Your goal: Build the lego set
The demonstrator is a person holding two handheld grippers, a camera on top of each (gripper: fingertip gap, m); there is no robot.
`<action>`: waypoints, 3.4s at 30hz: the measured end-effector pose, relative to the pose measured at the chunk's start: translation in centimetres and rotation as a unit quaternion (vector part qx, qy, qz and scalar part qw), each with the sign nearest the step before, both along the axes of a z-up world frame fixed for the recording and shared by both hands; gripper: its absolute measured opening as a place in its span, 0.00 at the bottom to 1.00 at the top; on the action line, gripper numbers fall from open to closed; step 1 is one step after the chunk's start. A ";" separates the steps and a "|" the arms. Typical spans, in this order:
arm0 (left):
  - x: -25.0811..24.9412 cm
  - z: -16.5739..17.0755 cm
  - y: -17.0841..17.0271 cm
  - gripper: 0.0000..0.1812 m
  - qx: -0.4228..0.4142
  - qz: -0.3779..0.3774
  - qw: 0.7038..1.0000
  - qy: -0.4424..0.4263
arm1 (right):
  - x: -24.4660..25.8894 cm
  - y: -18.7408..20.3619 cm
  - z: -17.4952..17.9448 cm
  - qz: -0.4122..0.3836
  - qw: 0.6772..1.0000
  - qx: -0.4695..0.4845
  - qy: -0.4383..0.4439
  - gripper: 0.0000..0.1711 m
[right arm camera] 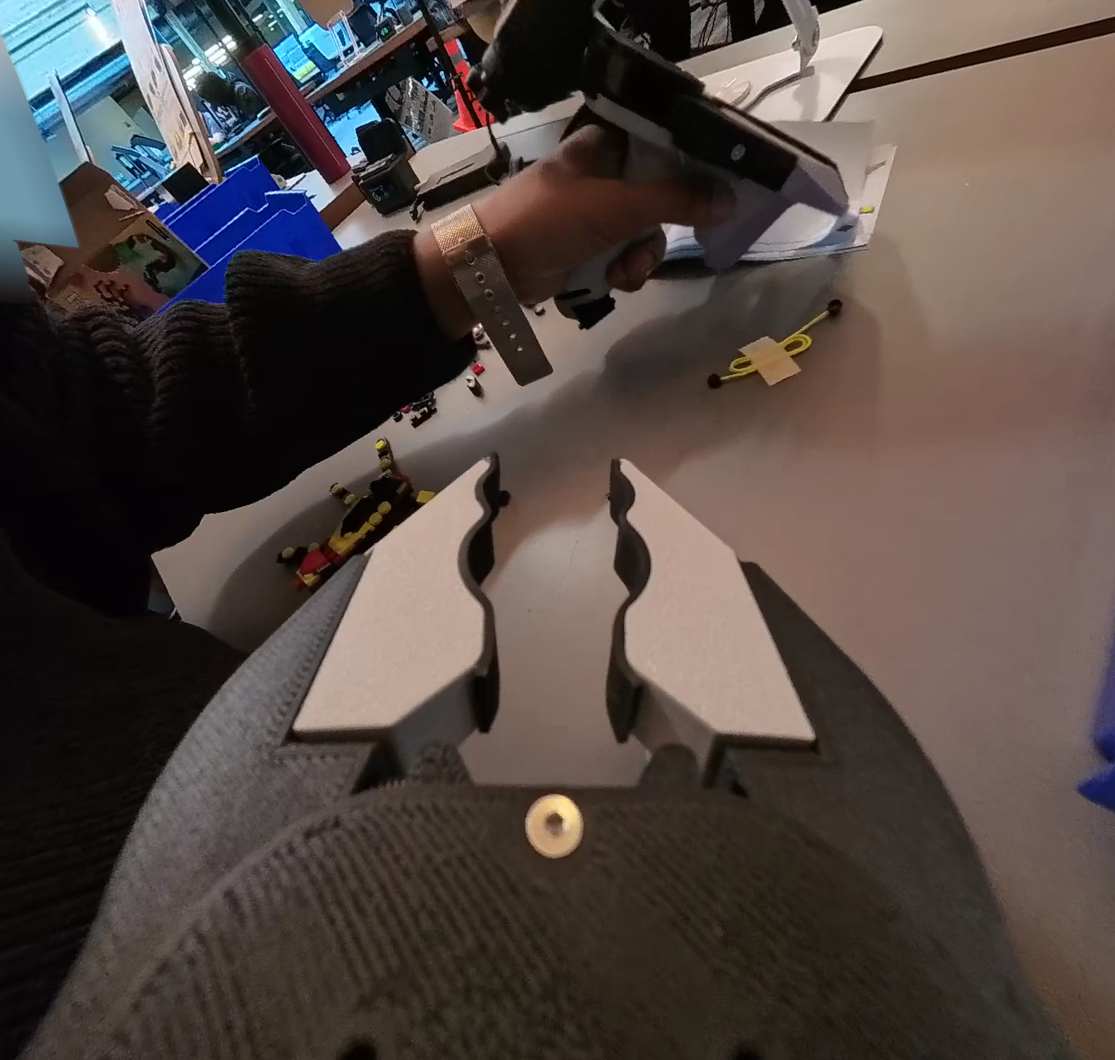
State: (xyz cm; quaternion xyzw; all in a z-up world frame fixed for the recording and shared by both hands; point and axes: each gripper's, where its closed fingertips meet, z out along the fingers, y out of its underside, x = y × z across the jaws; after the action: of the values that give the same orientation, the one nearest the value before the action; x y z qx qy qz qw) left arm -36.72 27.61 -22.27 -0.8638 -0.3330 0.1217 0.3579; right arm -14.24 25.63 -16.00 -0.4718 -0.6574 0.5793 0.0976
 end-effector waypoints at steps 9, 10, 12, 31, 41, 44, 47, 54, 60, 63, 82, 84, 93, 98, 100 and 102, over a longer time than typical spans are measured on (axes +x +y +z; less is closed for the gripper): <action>-2.0 0.2 -5.6 0.00 -0.035 0.062 0.997 0.025 | 0.0 0.0 0.0 0.000 1.000 -0.004 -0.001 0.20; -1.9 0.6 -5.5 0.01 -0.015 0.062 0.998 0.022 | 0.0 -0.1 0.0 0.001 1.000 -0.004 -0.002 0.21; -0.9 1.4 -4.2 0.10 0.036 0.036 0.999 0.010 | 0.0 -0.3 -0.1 0.003 1.000 -0.004 -0.004 0.20; 0.4 -0.4 -0.2 0.00 -0.003 -0.007 1.000 -0.003 | -0.1 0.1 -0.1 -0.003 1.000 -0.015 -0.008 0.20; 1.1 -1.2 0.8 0.09 0.001 -0.018 1.000 -0.015 | 0.0 0.1 -0.1 -0.003 1.000 -0.016 -0.011 0.20; 1.0 -1.2 0.9 0.05 0.003 -0.014 1.000 -0.018 | 0.0 0.1 -0.1 -0.003 1.000 -0.016 -0.011 0.20; 0.8 -1.2 0.7 0.00 0.001 -0.009 1.000 -0.017 | 0.0 0.1 -0.1 -0.002 1.000 -0.018 -0.012 0.20; 0.2 0.0 -0.1 0.00 0.029 0.008 0.999 -0.014 | 0.0 0.1 -0.1 -0.003 1.000 -0.019 -0.012 0.20; -0.9 3.2 -3.7 0.00 0.057 0.055 0.996 0.038 | 0.0 0.2 -0.1 -0.005 1.000 -0.018 -0.011 0.20; -0.9 5.2 -7.8 0.00 0.083 0.107 0.989 0.066 | -0.1 0.3 -0.1 -0.006 1.000 -0.019 -0.011 0.20; 2.0 2.4 -24.7 0.00 0.156 0.309 0.938 -0.025 | 0.2 -0.8 -0.5 0.009 1.000 0.004 -0.009 0.20; 2.1 2.4 -24.8 0.00 0.155 0.307 0.939 -0.026 | 0.2 -0.9 -0.5 0.011 1.000 0.006 -0.010 0.20; 2.0 3.7 -25.7 0.15 0.169 0.315 0.934 -0.003 | 0.2 -1.2 -0.8 0.016 1.000 0.016 -0.009 0.20; 2.3 4.3 -23.7 0.17 0.181 0.283 0.942 -0.010 | 0.2 -1.4 -0.9 0.019 1.000 0.016 -0.010 0.20; 2.4 4.2 -22.7 0.17 0.181 0.270 0.946 -0.014 | 0.2 -1.4 -0.9 0.019 1.000 0.018 -0.009 0.20; 2.4 4.0 -21.5 0.17 0.184 0.252 0.950 -0.018 | 0.2 -1.3 -0.8 0.018 1.000 0.019 -0.009 0.20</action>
State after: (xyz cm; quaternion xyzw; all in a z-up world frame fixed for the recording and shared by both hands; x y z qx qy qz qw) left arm -34.32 6.09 -18.23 -0.6729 -0.5632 0.1293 0.4618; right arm -14.05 24.34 -16.83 -0.4632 -0.6771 0.5646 0.0904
